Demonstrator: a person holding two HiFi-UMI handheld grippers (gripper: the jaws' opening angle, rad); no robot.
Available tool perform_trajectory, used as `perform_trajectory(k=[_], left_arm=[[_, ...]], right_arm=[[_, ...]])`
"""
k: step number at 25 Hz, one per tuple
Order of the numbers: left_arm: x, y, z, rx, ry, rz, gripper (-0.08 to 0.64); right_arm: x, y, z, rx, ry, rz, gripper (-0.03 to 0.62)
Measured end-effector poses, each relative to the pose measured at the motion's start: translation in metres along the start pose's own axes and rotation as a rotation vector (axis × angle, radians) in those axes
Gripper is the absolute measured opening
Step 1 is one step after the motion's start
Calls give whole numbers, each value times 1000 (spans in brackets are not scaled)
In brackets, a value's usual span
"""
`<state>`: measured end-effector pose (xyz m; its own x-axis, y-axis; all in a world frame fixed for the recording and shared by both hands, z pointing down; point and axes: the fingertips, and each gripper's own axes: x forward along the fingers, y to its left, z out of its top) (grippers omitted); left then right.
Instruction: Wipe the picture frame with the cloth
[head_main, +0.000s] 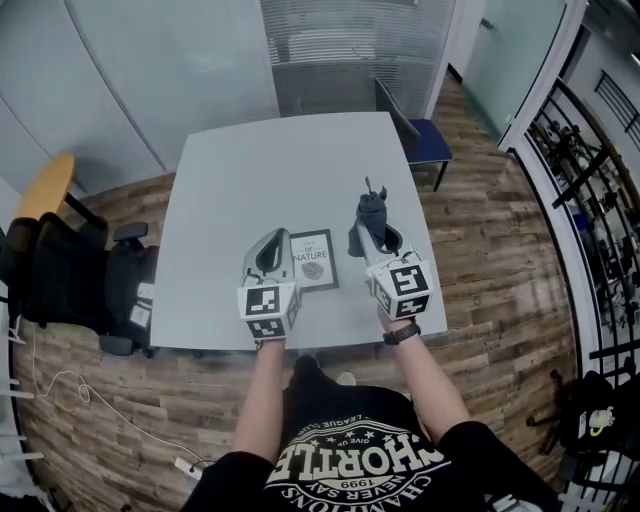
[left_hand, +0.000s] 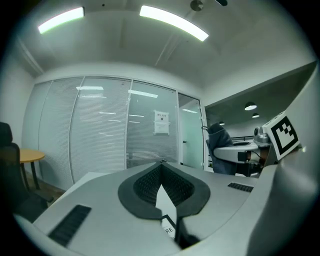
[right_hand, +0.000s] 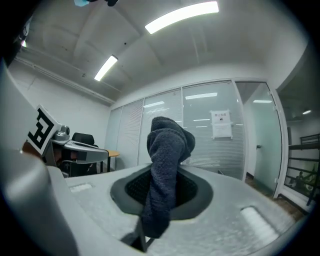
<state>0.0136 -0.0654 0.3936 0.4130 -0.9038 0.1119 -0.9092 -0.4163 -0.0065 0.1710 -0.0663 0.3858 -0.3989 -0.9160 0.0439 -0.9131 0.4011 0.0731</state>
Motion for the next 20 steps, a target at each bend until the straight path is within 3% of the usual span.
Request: perform_trajectory(k=[5,13,20], left_arm=[[-13,-12,-4,-25,-8,7,-6],[-22,-38,2,-1,-19,21,-6],[1,-33,-4,11,1,15,-6]], right_arm=[[-19,-7,5,10,-13,-42,67],[-51,-27,-1,36,-20,-68,68],[-30,-35,-17,56,26,-47,67]])
